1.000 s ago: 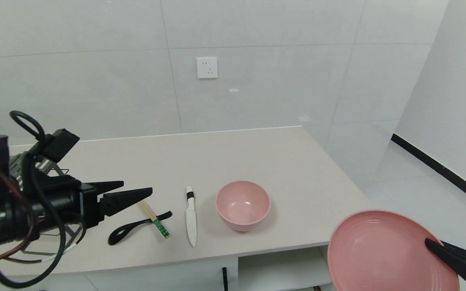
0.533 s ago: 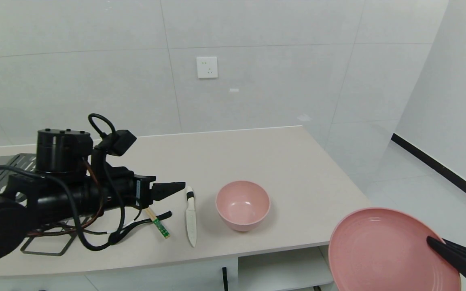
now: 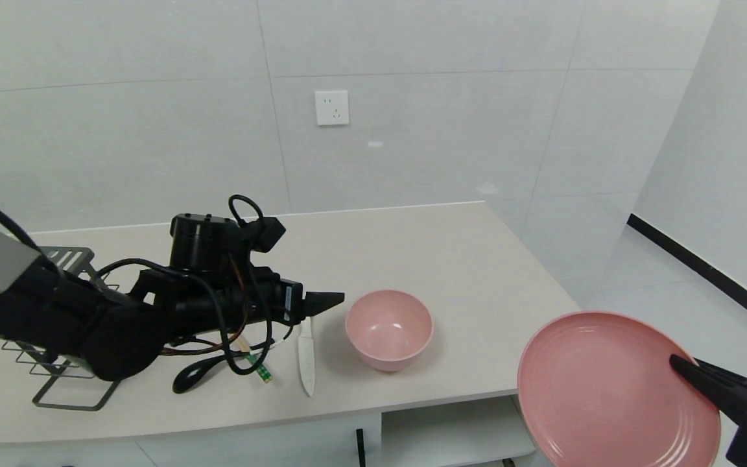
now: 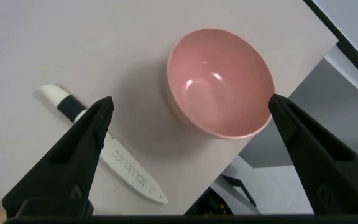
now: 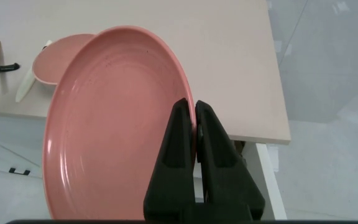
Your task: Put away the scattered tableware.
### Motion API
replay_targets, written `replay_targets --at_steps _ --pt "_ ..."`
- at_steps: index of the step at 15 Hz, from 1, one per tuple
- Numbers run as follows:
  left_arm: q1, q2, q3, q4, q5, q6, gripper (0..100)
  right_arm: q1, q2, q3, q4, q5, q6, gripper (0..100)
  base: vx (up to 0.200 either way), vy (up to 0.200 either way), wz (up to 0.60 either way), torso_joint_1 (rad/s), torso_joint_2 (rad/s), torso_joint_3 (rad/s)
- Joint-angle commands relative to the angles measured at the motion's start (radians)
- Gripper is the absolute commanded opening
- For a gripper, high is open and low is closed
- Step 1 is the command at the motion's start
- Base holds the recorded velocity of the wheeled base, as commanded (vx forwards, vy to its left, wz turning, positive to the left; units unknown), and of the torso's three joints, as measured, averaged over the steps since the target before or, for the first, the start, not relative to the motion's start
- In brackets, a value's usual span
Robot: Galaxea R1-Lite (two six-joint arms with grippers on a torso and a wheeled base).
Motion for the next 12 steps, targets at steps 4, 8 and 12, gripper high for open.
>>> replay_targets --at_steps 4,8,12 --pt "-0.051 0.180 -0.107 -0.004 0.019 -0.016 100 -0.004 0.112 0.000 -0.075 0.007 0.001 0 0.000 0.000 0.00 0.000 0.00 0.000" --pt "-0.053 0.269 -0.176 0.001 0.019 -0.019 100 -0.007 0.146 0.000 -0.107 0.011 0.001 0 0.000 0.000 0.00 0.000 0.00 0.000" --pt "-0.066 0.335 -0.228 0.004 0.019 -0.060 100 -0.007 0.201 0.000 -0.156 0.025 0.001 0 0.000 0.000 0.00 0.000 0.00 0.000"
